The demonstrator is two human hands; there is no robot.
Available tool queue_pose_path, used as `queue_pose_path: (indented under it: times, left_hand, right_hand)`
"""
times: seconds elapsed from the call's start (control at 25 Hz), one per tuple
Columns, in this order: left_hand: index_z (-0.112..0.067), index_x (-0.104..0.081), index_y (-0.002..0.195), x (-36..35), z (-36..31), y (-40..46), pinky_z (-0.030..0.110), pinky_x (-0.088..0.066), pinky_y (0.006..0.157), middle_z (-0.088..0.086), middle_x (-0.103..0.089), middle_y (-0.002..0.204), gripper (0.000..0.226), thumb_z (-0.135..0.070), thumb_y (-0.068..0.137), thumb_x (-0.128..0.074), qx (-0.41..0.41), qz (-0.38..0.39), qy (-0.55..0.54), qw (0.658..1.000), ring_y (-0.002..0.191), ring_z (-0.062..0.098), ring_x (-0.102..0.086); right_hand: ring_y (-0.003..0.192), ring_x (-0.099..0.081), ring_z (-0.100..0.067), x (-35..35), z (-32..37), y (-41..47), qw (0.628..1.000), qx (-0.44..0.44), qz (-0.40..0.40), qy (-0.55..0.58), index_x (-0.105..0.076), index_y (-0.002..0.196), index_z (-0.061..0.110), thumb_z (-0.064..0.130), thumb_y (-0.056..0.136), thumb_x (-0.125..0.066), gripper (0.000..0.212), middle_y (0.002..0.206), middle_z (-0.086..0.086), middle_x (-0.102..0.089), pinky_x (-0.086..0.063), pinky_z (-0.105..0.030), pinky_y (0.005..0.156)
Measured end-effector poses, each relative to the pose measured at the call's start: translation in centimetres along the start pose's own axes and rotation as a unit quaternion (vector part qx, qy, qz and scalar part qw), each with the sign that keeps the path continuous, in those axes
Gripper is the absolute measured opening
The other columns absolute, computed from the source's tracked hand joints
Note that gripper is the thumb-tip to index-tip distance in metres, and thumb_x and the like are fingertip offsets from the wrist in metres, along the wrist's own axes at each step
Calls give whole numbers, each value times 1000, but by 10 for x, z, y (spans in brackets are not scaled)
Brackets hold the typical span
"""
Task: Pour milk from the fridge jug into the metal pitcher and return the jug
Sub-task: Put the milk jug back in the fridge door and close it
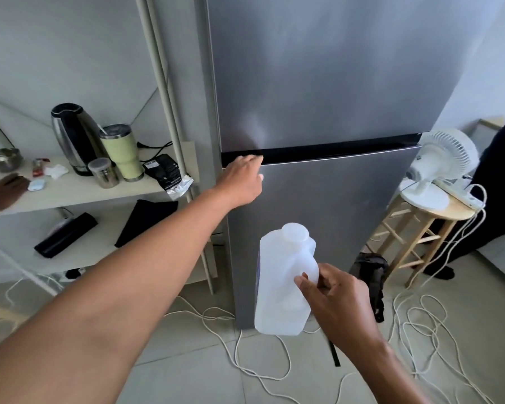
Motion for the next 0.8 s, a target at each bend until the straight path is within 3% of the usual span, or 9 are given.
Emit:
queue_pose_path:
  times: [0.12,0.32,0.44,0.56,0.68,0.8]
  left_hand:
    - [-15,-36,156,-13,3,10,44,-31,111,6,-45,157,61,-28,98,-52,8,23,108,994,139,33,-40]
    - [-14,-55,135,-8,-7,14,44,-36,102,7,-60,140,40,-21,96,-49,16,29,92,995,131,34,-47]
    - [-11,-58,121,-2,-4,6,43,-37,96,9,-65,129,31,-14,92,-48,12,44,87,995,126,35,-50]
    - [-10,-59,117,6,-7,-3,43,-37,92,8,-67,123,30,-9,90,-47,-5,54,93,994,120,36,-52]
    - [-11,-54,136,9,-23,-35,43,-36,95,5,-67,126,52,-5,84,-48,-50,41,99,993,119,34,-52]
    - [-7,-48,147,12,-53,-83,42,-38,105,8,-58,146,64,-1,83,-49,-137,27,76,987,130,32,-50]
  right_hand:
    - [59,-52,-24,1,-3,-1,1000,-15,-5,-7,-66,79,7,38,91,-70,34,69,-11,-67,-45,-37,55]
    - [54,-45,-21,-4,2,-8,998,-41,-27,-32,-64,75,5,35,90,-71,34,64,-11,-62,-33,-22,48]
    - [49,-35,-10,3,7,-15,997,-60,-41,-15,-61,71,3,31,90,-73,36,54,-3,-49,-30,-21,47]
    - [49,-36,-11,11,4,-24,995,-73,-64,-29,-63,72,5,34,90,-73,36,61,-13,-58,-33,-28,50]
    - [57,-53,-28,26,-4,-35,992,-85,-86,-48,-67,76,6,35,90,-71,32,66,-12,-66,-44,-33,53]
    - [66,-62,-30,46,-17,-56,985,-109,-118,-62,-68,77,8,36,89,-72,31,68,-10,-68,-54,-39,62]
Point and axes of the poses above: each hand's wrist, its own y-axis towards the middle knuckle, its own x-axis out of the back of the hand, z = x × y, the point moved 3 cm from there along y, towards the middle knuckle
